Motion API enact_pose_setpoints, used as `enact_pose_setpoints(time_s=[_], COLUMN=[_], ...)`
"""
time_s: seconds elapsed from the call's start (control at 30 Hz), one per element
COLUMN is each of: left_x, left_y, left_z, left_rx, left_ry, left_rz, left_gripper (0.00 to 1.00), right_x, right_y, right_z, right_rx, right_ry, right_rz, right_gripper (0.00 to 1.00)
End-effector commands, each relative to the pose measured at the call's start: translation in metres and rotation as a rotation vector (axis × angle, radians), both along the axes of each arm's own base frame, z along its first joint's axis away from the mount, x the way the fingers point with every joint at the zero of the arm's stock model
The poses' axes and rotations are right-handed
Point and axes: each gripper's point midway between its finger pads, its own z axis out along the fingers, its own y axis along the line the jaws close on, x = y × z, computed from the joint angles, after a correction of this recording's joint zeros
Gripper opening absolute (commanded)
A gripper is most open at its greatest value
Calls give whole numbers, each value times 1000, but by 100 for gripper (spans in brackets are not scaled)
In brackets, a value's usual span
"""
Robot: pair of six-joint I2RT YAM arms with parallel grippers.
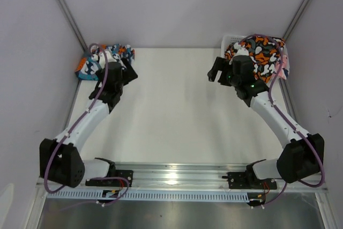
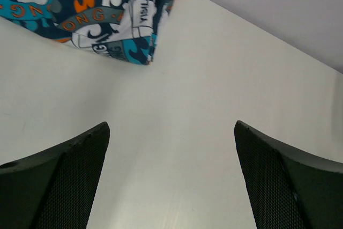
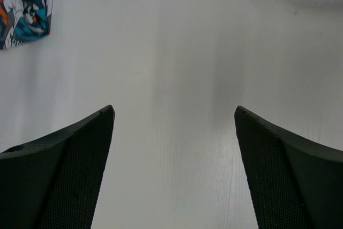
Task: Fold and stack the shorts
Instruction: Grab the shorts from the pile
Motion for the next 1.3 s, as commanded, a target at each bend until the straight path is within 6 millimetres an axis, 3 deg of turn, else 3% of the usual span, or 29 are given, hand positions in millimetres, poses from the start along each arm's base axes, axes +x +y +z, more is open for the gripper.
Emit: enact_pose_setpoints(time_s=[0.0, 0.03, 0.1, 0.13, 0.2, 0.27, 0.3, 0.33, 0.37, 0.43, 0.47, 0.53, 0.6, 0.63, 0.67, 0.73, 0.77, 0.87, 0.9, 0.93, 0.97, 1.0, 1.03, 1.07, 1.2, 1.27], left_x=[-23, -34, -52, -63, -79, -96, -101, -107, -114, -122, -127, -133, -138, -141, -142, -146, -148, -153, -154, -155, -156, -156, -156, -156, -156, -156], left_y=[-14, -17, -23, -25, -35, -37, -38, -41, -41, -43, -43, -40, -39, -39, -40, -39, -41, -38, -36, -35, -34, -33, -33, -33, -33, -32], left_z=[18, 32, 15, 25, 18, 14, 14, 5, 13, 9, 14, 13, 18, 16, 21, 26, 33, 34, 33, 33, 29, 28, 23, 20, 15, 14], left_rx=[-58, -71, -93, -128, -171, -193, -201, -207, -214, -219, -227, -254, -271, -264, -260, -232, -227, -191, -179, -172, -161, -158, -154, -154, -153, -148], left_ry=[-96, -132, -96, -126, -119, -135, -137, -124, -153, -144, -162, -145, -153, -142, -145, -140, -147, -141, -141, -141, -134, -134, -125, -120, -108, -104], left_rz=[-26, -48, -92, -110, -167, -204, -213, -239, -255, -280, -287, -257, -253, -262, -271, -290, -309, -318, -319, -318, -314, -315, -316, -315, -316, -311], left_gripper=[99, 99, 99, 99, 99, 99, 99, 99, 99, 99, 99, 99, 99, 99, 99, 99, 99, 99, 99, 99, 99, 99, 99, 99, 99, 99], right_x=[5, 7, 13, 15, 24, 35, 41, 46, 57, 70, 80, 92, 104, 115, 120, 131, 136, 146, 151, 156, 158, 159, 163, 168, 175, 173], right_y=[-32, -37, -53, -59, -80, -96, -104, -115, -124, -135, -144, -153, -157, -159, -162, -165, -168, -174, -176, -180, -182, -184, -185, -186, -189, -197], right_z=[23, 27, 33, 34, 40, 34, 46, 45, 30, 39, 25, 32, 7, 19, -3, -5, -22, -30, -41, -35, -47, -38, -49, -46, -65, -77], right_rx=[5, 6, 16, 22, 35, 7, -9, -44, -91, -149, -196, -247, -304, -313, -378, -426, -476, -522, -544, -551, -566, -565, -582, -587, -637, -685], right_ry=[3, 0, -6, -4, -4, 26, 25, 35, 73, 70, 100, 100, 174, 151, 207, 208, 240, 243, 254, 238, 266, 254, 273, 262, 287, 319], right_rz=[-92, -106, -162, -184, -239, -281, -302, -322, -358, -381, -414, -446, -450, -464, -467, -482, -491, -516, -518, -537, -543, -554, -555, -561, -561, -590], right_gripper=[95, 96, 98, 98, 98, 98, 98, 97, 97, 96, 95, 90, 89, 89, 89, 89, 90, 89, 89, 89, 88, 87, 86, 86, 79, 69])
